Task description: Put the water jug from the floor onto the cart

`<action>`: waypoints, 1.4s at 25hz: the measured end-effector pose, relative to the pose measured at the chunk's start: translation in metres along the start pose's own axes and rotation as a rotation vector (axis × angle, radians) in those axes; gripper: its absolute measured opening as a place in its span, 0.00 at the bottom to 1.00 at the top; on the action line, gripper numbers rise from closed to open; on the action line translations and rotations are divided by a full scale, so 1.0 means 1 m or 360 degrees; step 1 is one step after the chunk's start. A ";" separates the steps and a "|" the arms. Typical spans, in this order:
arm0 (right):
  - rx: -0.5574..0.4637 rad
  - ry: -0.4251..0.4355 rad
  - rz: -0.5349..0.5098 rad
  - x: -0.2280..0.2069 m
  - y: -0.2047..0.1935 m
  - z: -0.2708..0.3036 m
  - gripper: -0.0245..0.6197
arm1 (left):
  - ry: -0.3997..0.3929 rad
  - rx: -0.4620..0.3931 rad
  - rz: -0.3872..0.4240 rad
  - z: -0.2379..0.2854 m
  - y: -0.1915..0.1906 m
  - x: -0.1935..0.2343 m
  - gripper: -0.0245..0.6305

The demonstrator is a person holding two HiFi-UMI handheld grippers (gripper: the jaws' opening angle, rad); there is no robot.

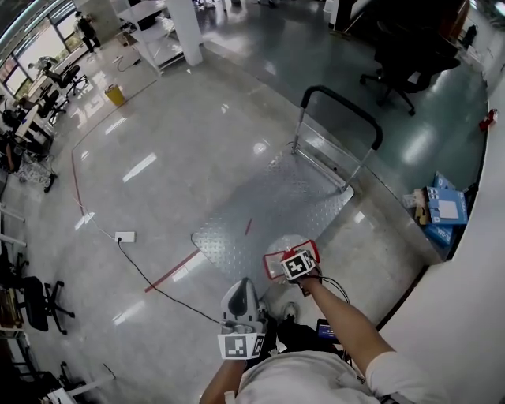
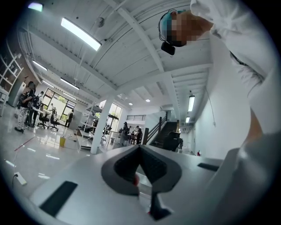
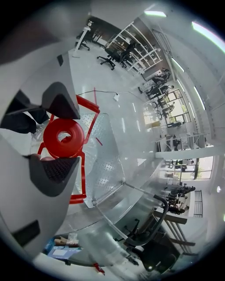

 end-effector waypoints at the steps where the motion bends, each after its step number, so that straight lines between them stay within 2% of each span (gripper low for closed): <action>1: 0.0001 -0.0003 -0.0003 -0.003 0.005 0.005 0.47 | -0.0009 0.0003 -0.0002 0.006 -0.003 0.004 0.04; 16: 0.0029 0.0058 0.0040 -0.007 0.061 0.070 0.47 | 0.0003 0.0085 -0.0009 0.047 -0.024 0.056 0.04; 35: 0.0050 0.0086 0.0165 -0.027 0.077 0.104 0.47 | 0.0062 0.0154 -0.0021 0.049 -0.042 0.074 0.04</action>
Point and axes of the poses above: the fingertips, and each gripper's own axes: z forward along the fingers, x to its left, y out of its top, the point moved 3 cm from there along -z, backward along the fingers, and after that the axes turned 3 degrees about -x, right-handed, at the moved point
